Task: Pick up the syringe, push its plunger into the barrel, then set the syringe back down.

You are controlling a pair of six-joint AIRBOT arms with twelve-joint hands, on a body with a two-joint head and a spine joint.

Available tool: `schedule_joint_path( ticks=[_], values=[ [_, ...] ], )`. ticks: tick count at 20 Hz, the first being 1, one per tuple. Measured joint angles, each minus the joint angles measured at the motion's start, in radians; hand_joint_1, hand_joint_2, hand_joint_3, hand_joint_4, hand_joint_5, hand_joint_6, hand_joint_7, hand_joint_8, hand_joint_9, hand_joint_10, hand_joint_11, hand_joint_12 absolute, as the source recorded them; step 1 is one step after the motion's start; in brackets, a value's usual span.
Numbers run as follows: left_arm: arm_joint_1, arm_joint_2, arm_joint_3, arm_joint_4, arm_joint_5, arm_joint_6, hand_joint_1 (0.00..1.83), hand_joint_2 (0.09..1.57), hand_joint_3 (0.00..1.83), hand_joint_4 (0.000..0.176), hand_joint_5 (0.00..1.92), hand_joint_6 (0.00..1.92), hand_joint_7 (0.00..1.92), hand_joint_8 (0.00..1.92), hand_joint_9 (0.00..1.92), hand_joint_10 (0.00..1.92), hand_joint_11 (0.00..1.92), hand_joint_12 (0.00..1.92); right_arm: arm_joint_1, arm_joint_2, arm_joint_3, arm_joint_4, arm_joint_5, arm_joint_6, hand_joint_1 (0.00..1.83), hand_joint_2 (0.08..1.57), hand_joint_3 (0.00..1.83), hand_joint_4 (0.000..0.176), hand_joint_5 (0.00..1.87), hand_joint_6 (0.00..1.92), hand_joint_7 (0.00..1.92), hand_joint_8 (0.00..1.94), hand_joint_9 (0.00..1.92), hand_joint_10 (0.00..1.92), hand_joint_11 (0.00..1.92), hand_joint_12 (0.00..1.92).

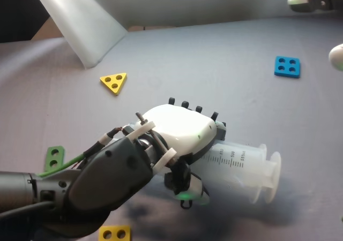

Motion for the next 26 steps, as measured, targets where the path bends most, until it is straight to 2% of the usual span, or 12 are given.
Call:
schedule_joint_path(
  ticks=[3,8,9,10,11,12,13,14,17,18,22,26],
  values=[
    [0.002,-0.004,0.001,-0.002,-0.004,-0.002,1.32,1.26,0.0,0.0,0.73,1.29,0.67,1.5,0.6,1.67,0.43,1.63,-0.001,0.003,-0.001,0.067,0.07,-0.177,0.0,1.27,0.0,0.0,0.27,0.01,0.25,0.01,0.18,0.01,0.0,0.39],
    [0.002,-0.01,0.001,-0.002,-0.002,-0.006,1.32,1.27,0.0,0.0,0.72,1.29,0.66,1.53,0.59,1.67,0.43,1.64,-0.001,0.005,-0.001,0.086,0.1,-0.192,0.0,1.26,0.0,0.0,0.27,0.0,0.27,0.0,0.2,0.01,0.0,0.43],
    [0.002,-0.01,0.001,-0.002,-0.004,-0.006,1.18,1.26,0.0,0.0,0.78,1.32,0.64,1.48,0.48,1.3,0.33,1.44,-0.005,0.005,-0.001,0.094,0.099,-0.192,0.0,1.27,0.0,0.0,0.27,0.0,0.26,0.0,0.19,0.0,0.0,0.41],
    [0.002,-0.01,0.001,-0.002,-0.004,-0.009,1.18,1.26,0.0,0.0,0.78,1.32,0.64,1.48,0.48,1.3,0.33,1.44,-0.008,0.005,-0.001,0.097,0.1,-0.192,0.0,1.27,0.0,0.0,0.27,0.0,0.26,0.0,0.19,0.0,0.0,0.41],
    [0.002,-0.01,0.001,-0.001,-0.003,-0.011,1.18,1.16,0.0,0.0,0.57,0.81,0.52,0.94,0.44,1.01,0.28,1.29,-0.008,0.005,-0.001,0.096,0.099,-0.192,0.0,1.27,0.0,0.0,0.27,0.0,0.26,0.0,0.19,0.0,0.0,0.41],
    [0.002,-0.01,0.001,-0.002,-0.002,-0.012,1.12,1.08,0.0,0.0,0.5,0.36,0.5,0.44,0.42,0.63,0.16,1.17,-0.008,0.005,-0.001,0.097,0.099,-0.192,0.0,1.27,0.0,0.0,0.27,0.0,0.25,0.0,0.18,0.0,0.0,0.4],
    [0.002,-0.01,0.0,-0.002,-0.002,-0.012,1.08,1.04,0.0,0.0,0.49,0.14,0.49,0.16,0.41,0.36,0.09,1.11,-0.008,0.008,-0.001,0.1,0.098,-0.192,0.0,1.27,0.0,0.0,0.26,0.0,0.25,0.0,0.18,0.0,0.0,0.38],
    [0.002,-0.01,-0.001,-0.001,-0.003,-0.012,0.94,0.97,0.0,0.0,0.44,0.04,0.41,0.04,0.35,0.15,0.02,0.98,-0.008,0.009,-0.001,0.1,0.095,-0.192,0.0,1.27,0.0,0.0,0.26,0.0,0.25,0.0,0.18,0.0,0.0,0.38],
    [0.001,-0.01,-0.001,0.009,-0.014,-0.013,0.67,0.88,0.0,0.0,0.3,0.0,0.26,0.0,0.23,0.01,0.0,0.68,-0.008,0.011,-0.001,0.1,0.088,-0.192,0.0,1.27,0.0,0.0,0.24,0.0,0.23,0.0,0.16,0.0,0.0,0.35],
    [0.002,-0.01,-0.001,0.008,-0.014,-0.013,0.57,0.85,0.0,0.0,0.24,0.0,0.19,0.0,0.17,0.0,0.0,0.51,-0.008,0.013,-0.001,0.1,0.087,-0.192,0.0,1.27,0.0,0.0,0.25,0.0,0.25,0.0,0.18,0.01,0.0,0.37],
    [0.0,-0.01,-0.001,0.009,-0.014,-0.012,0.38,0.81,0.0,0.0,0.17,0.0,0.13,0.0,0.11,0.0,0.0,0.36,-0.008,0.013,-0.001,0.1,0.085,-0.192,0.0,1.26,0.0,0.0,0.26,0.0,0.25,0.0,0.18,0.0,0.0,0.38],
    [-0.04,0.01,-0.001,0.046,0.009,-0.016,0.3,0.81,0.0,0.0,0.15,0.0,0.11,0.0,0.09,0.0,0.0,0.25,-0.008,0.014,-0.002,0.115,0.066,-0.192,0.0,1.26,0.0,0.0,0.26,0.0,0.24,0.0,0.16,0.0,0.0,0.36]
  ],
)
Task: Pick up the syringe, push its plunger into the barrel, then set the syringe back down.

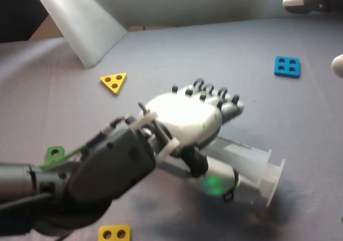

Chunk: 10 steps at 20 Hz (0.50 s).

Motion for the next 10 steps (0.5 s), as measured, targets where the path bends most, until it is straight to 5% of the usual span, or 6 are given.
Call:
schedule_joint_path(
  ticks=[8,10],
  values=[
    [-0.184,0.135,0.004,0.074,0.229,0.005,0.25,0.84,0.0,0.0,0.11,0.0,0.06,0.0,0.04,0.0,0.0,0.12,0.0,0.005,0.0,0.049,-0.024,0.0,0.0,1.26,0.0,0.0,0.28,0.01,0.27,0.01,0.18,0.01,0.0,0.37],
    [-0.254,0.191,0.016,0.196,0.345,-0.08,0.08,0.92,0.02,0.0,0.08,0.0,0.03,0.0,0.01,0.0,0.0,0.03,0.0,0.005,-0.004,0.05,-0.019,-0.072,0.0,1.26,0.0,0.0,0.26,0.0,0.25,0.0,0.18,0.0,0.0,0.36]
  ],
)
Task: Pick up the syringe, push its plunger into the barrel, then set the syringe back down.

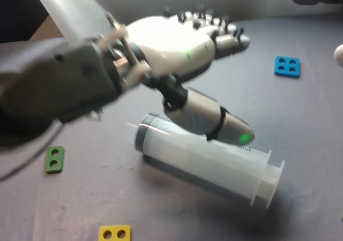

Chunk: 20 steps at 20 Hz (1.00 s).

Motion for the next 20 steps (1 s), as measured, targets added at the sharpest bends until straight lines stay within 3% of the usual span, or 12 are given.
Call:
schedule_joint_path(
  ticks=[2,3,4,5,6,8,10,14,15,17,20],
  values=[
    [-0.037,0.027,0.022,0.29,0.079,-0.282,0.04,0.94,0.02,0.0,0.07,0.0,0.01,0.0,0.0,0.0,0.0,0.0,0.0,0.002,-0.009,0.0,0.012,-0.057,0.0,1.27,0.0,0.0,0.25,0.0,0.25,0.0,0.18,0.0,0.0,0.35],
    [-0.046,0.045,0.023,0.505,0.099,-0.499,0.01,0.97,0.02,0.0,0.07,0.0,0.01,0.0,0.0,0.0,0.0,0.0,0.0,0.008,-0.019,-0.001,0.02,-0.066,0.0,1.26,0.0,0.0,0.26,0.0,0.25,0.0,0.18,0.0,0.0,0.37],
    [-0.044,0.051,0.029,0.703,0.095,-0.707,0.01,0.98,0.03,0.0,0.08,0.0,0.01,0.0,0.0,0.0,0.0,0.0,0.0,0.016,-0.029,0.0,0.029,-0.071,0.0,1.27,0.0,0.0,0.26,0.0,0.25,0.0,0.18,0.0,0.0,0.37],
    [-0.042,0.054,0.036,0.812,0.08,-0.806,0.01,0.98,0.03,0.0,0.08,0.0,0.01,0.0,0.0,0.0,0.0,0.0,0.0,0.019,-0.032,0.0,0.032,-0.077,0.0,1.27,0.0,0.0,0.26,0.0,0.25,0.0,0.18,0.0,0.0,0.37],
    [-0.041,0.064,0.047,0.978,0.02,-0.994,0.0,0.99,0.03,0.0,0.08,0.0,0.01,0.0,0.0,0.0,0.0,0.0,0.0,0.03,-0.047,0.0,0.036,-0.079,0.0,1.27,0.0,0.0,0.25,0.0,0.24,0.0,0.16,0.0,0.0,0.31],
    [-0.043,0.064,0.073,1.156,-0.059,-1.18,0.0,0.99,0.03,0.0,0.08,0.01,0.02,0.0,0.0,0.0,0.0,0.0,0.0,0.047,-0.066,0.016,0.033,-0.079,0.0,1.28,0.0,0.0,0.25,0.0,0.23,0.0,0.16,0.0,0.0,0.26],
    [-0.053,0.069,0.104,1.425,-0.169,-1.414,0.0,1.01,0.03,0.0,0.09,0.01,0.03,0.01,0.0,0.0,0.0,0.0,0.0,0.051,-0.087,0.031,0.027,-0.079,0.0,1.28,0.0,0.0,0.27,0.0,0.25,0.0,0.17,0.01,0.0,0.32],
    [-0.065,0.088,0.141,1.661,-0.312,-1.703,0.0,1.04,0.03,0.0,0.1,0.01,0.04,0.01,0.01,0.0,0.0,0.0,0.0,0.056,-0.1,0.04,0.021,-0.071,0.0,1.28,0.0,0.0,0.26,0.0,0.23,0.0,0.16,0.0,0.0,0.27],
    [-0.081,0.093,0.149,1.76,-0.357,-1.769,0.0,1.05,0.03,0.0,0.11,0.01,0.05,0.01,0.02,0.01,0.01,0.01,-0.006,0.056,-0.101,0.037,0.016,-0.057,0.0,1.28,0.0,0.0,0.27,0.0,0.24,0.01,0.17,0.0,0.0,0.27],
    [-0.107,0.109,0.146,1.839,-0.416,-1.814,0.0,1.05,0.02,0.0,0.11,0.01,0.04,0.01,0.01,0.0,0.0,0.0,-0.007,0.056,-0.105,0.05,0.016,-0.056,0.0,1.29,0.0,0.0,0.27,0.0,0.25,0.01,0.18,0.01,0.0,0.28],
    [-0.127,0.145,0.133,1.88,-0.478,-1.814,0.0,1.06,0.02,0.0,0.11,0.01,0.05,0.01,0.02,0.0,0.0,0.0,-0.006,0.059,-0.104,0.089,-0.008,-0.055,0.0,1.29,0.0,0.0,0.26,0.0,0.24,0.0,0.17,0.0,0.0,0.26]
  ],
)
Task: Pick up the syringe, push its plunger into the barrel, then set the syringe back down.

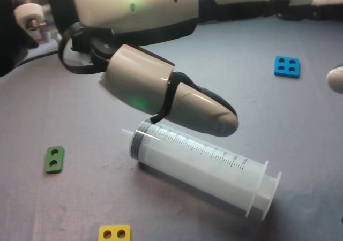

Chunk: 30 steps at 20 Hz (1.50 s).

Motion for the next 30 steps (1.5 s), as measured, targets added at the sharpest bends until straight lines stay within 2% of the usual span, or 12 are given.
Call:
schedule_joint_path(
  ticks=[11,13,16,21,22,23,24,25,26,28,29,30],
  values=[
    [0.001,0.032,-0.01,0.012,0.023,0.003,0.0,1.08,0.01,0.0,0.12,0.0,0.06,0.0,0.02,0.0,0.01,0.01,0.0,0.006,0.0,0.034,-0.041,0.0,0.0,1.28,0.0,0.0,0.24,0.0,0.24,0.0,0.17,0.0,0.0,0.28],
    [0.001,0.032,-0.019,0.005,0.028,0.003,0.0,1.08,0.02,0.0,0.12,0.01,0.06,0.01,0.03,0.0,0.01,0.01,0.0,0.006,0.0,0.034,-0.04,0.0,0.0,1.28,0.0,0.0,0.3,0.01,0.29,0.01,0.22,0.02,0.0,0.48],
    [0.001,0.032,-0.026,-0.008,0.032,0.005,0.0,1.09,0.01,0.0,0.12,0.0,0.06,0.0,0.02,0.0,0.01,0.01,0.0,0.006,0.0,0.034,-0.042,0.0,0.0,1.28,0.0,0.0,0.25,0.0,0.24,0.0,0.17,0.0,0.0,0.32],
    [0.001,0.032,-0.03,-0.032,0.043,0.024,0.0,1.09,0.01,0.0,0.14,0.01,0.08,0.01,0.04,0.01,0.01,0.01,0.0,0.006,0.0,0.034,-0.043,0.0,0.0,1.28,0.0,0.0,0.27,0.01,0.27,0.01,0.19,0.01,0.0,0.39],
    [0.001,0.032,-0.03,-0.031,0.045,0.025,0.02,1.22,0.05,0.0,0.4,0.03,0.4,0.05,0.33,0.03,0.08,0.48,0.0,0.006,0.0,0.034,-0.043,0.0,0.0,1.27,0.0,0.0,0.27,0.0,0.26,0.0,0.19,0.01,0.0,0.42],
    [0.001,0.032,-0.03,-0.031,0.045,0.026,0.41,1.44,0.03,0.11,0.38,1.54,0.46,1.23,0.42,1.18,0.17,1.47,0.0,0.006,0.0,0.034,-0.043,0.0,0.0,1.28,0.0,0.0,0.27,0.0,0.26,0.0,0.19,0.0,0.0,0.39],
    [0.001,0.032,-0.03,-0.032,0.045,0.027,0.19,1.53,0.03,0.0,0.39,1.85,0.44,1.68,0.4,1.66,0.23,1.79,0.0,0.006,0.0,0.034,-0.043,0.0,0.0,1.28,0.0,0.0,0.27,0.0,0.26,0.0,0.18,0.0,0.0,0.38],
    [0.001,0.032,-0.03,-0.04,0.043,0.026,0.57,1.53,0.01,0.0,0.4,1.92,0.45,1.86,0.44,1.9,0.34,1.92,-0.001,0.006,0.0,0.034,-0.043,0.0,0.0,1.29,0.0,0.0,0.32,0.01,0.31,0.01,0.24,0.02,0.0,0.64],
    [0.001,0.032,-0.03,-0.037,0.046,0.026,0.64,1.52,0.01,0.0,0.39,1.92,0.43,1.89,0.45,1.92,0.37,1.92,-0.001,0.006,0.0,0.034,-0.042,0.0,0.0,1.29,0.0,0.0,0.33,0.01,0.33,0.01,0.27,0.02,0.0,0.7],
    [0.001,0.032,-0.03,-0.037,0.053,0.027,0.68,1.52,0.0,0.0,0.38,1.92,0.45,1.92,0.49,1.92,0.42,1.92,-0.001,0.006,0.0,0.034,-0.044,0.0,0.0,1.3,0.0,0.0,0.33,0.01,0.33,0.0,0.26,0.01,0.0,0.67],
    [0.001,0.032,-0.03,-0.039,0.052,0.027,0.72,1.53,0.0,0.0,0.38,1.92,0.48,1.92,0.52,1.92,0.49,1.92,-0.001,0.006,-0.001,0.034,-0.043,0.0,0.0,1.31,0.0,0.0,0.39,0.02,0.42,0.03,0.34,0.04,0.0,0.78],
    [0.001,0.032,-0.03,-0.038,0.052,0.027,0.59,1.56,0.06,0.0,0.44,1.92,0.53,1.92,0.56,1.92,0.53,1.92,-0.001,0.006,-0.003,0.034,-0.044,-0.001,0.0,1.34,0.01,0.0,0.49,0.05,0.55,0.07,0.47,0.1,0.0,1.11]
  ],
)
